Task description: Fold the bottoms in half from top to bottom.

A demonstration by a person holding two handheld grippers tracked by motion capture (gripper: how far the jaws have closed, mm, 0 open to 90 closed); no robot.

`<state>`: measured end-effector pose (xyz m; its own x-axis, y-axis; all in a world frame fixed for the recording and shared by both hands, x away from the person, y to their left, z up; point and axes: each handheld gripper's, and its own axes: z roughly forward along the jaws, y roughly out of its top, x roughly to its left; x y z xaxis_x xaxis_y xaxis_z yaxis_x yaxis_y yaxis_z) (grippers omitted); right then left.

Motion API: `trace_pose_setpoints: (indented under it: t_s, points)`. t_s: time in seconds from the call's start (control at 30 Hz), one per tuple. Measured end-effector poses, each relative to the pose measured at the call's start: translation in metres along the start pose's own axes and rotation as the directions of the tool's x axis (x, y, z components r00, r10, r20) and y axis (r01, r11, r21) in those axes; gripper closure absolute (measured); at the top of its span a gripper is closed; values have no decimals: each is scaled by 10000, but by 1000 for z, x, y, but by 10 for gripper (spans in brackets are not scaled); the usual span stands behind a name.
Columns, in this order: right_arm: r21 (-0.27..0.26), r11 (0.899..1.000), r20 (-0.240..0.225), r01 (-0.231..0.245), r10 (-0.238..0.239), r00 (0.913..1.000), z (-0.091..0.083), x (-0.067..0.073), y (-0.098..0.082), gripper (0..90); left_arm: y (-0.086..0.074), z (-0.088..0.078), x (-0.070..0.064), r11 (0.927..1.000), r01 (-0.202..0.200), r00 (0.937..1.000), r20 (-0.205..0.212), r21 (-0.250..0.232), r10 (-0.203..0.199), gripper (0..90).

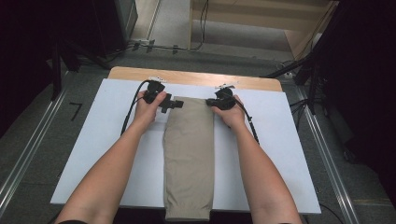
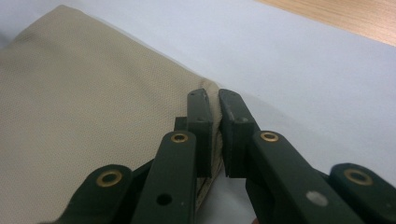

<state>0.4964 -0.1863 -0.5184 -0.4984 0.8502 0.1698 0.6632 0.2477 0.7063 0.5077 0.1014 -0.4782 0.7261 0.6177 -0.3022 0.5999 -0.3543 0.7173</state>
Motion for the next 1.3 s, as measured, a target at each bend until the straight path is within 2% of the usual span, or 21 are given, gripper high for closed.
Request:
trace_pose_setpoints:
  t_s: [0.07, 0.1, 0.2, 0.23, 0.27, 0.3, 0.37, 0.47, 0.53, 0.6, 0.7, 0.73, 0.77, 0.83, 0.9, 1.0, 1.07, 1.13, 1.27, 1.3]
  points:
    - [-41, 9999, 55, -103, 103, 9999, 0, 1, -1, 823, 2, 10, 5, 9989, 133, 9981, -611, 450, -105, 228]
    - [-123, 9998, 28, -126, 126, 9999, 0, 1, -2, 824, 2, 13, 8, 9984, 131, 9974, -718, 548, -91, 238]
    - [-89, 9999, 136, -72, 73, 9999, 0, 2, -2, 824, 1, 20, 16, 9968, 311, 9931, -1151, 734, -225, 257]
    - [-110, 9999, 147, -59, 60, 9999, 0, 2, -2, 825, 1, 22, 17, 9970, 401, 9916, -1252, 666, -315, 260]
    - [-137, 9999, 151, -38, 40, 9999, 0, 2, -2, 825, 0, 23, 20, 9966, 450, 9880, -1506, 683, -343, 284]
    - [-125, 9999, 135, -35, 36, 9999, 0, 2, -2, 825, -1, 23, 21, 9975, 394, 9876, -1538, 579, -300, 338]
    - [-102, 9999, 114, -35, 36, 9999, 0, 2, -2, 825, -1, 24, 24, 9980, 424, 9879, -1512, 461, -350, 364]
    - [-148, 9999, 53, -85, 85, 9999, 0, 1, -2, 825, -1, 25, 22, 9981, 61, 9849, -1732, 615, 46, 423]
    - [-140, 9998, 32, -153, 153, 9999, 0, 1, -2, 826, -1, 27, 19, 9974, -178, 9805, -1939, 700, 312, 441]
    - [-154, 9998, -2, -129, 129, 9999, 0, 0, -2, 828, 0, 29, 15, 9974, -131, 9791, -2014, 713, 273, 478]
    - [-179, 9996, -32, -213, 213, 9998, 0, 0, -3, 830, 1, 32, 8, 9956, -324, 9793, -1962, 876, 491, 608]
    - [-176, 9995, -27, -247, 247, 9997, 0, 0, -3, 833, 0, 33, 8, 9958, -215, 9859, -1634, 891, 359, 695]
    - [-177, 9995, 0, -277, 277, 9996, 0, 1, -3, 834, 0, 34, 8, 9961, 21, 9874, -1579, 877, 118, 775]
    - [-173, 9993, 17, -344, 344, 9994, 0, 1, -3, 836, 0, 33, 10, 9962, 335, 9879, -1538, 799, -209, 806]
    - [-178, 9996, 167, -221, 223, 9996, 0, 3, -3, 837, 0, 32, 9, 9962, 243, 9888, -1485, 841, -116, 845]
    - [-67, 9998, 427, -165, 167, 9989, 0, 7, -1, 841, 1, 32, 8, 9957, 50, 9867, -1623, 924, 101, 870]
    - [-36, 9988, 284, -483, 484, 9984, -1, 5, -1, 844, 1, 30, 8, 9962, 185, 9877, -1564, 849, -50, 877]
    - [-20, 9965, 62, -838, 838, 9965, -2, 2, 0, 849, 2, 29, 9, 9969, 154, 9888, -1492, 776, -36, 880]
    - [-16, 9982, -25, -594, 594, 9982, -3, 1, 2, 858, 9, 23, 9, 9988, 379, 9926, -1168, 323, -339, 883]
    - [-112, 9986, -14, -523, 523, 9986, -5, 0, 3, 858, 13, 22, 8, 9992, 272, 9928, -1177, 283, -236, 885]
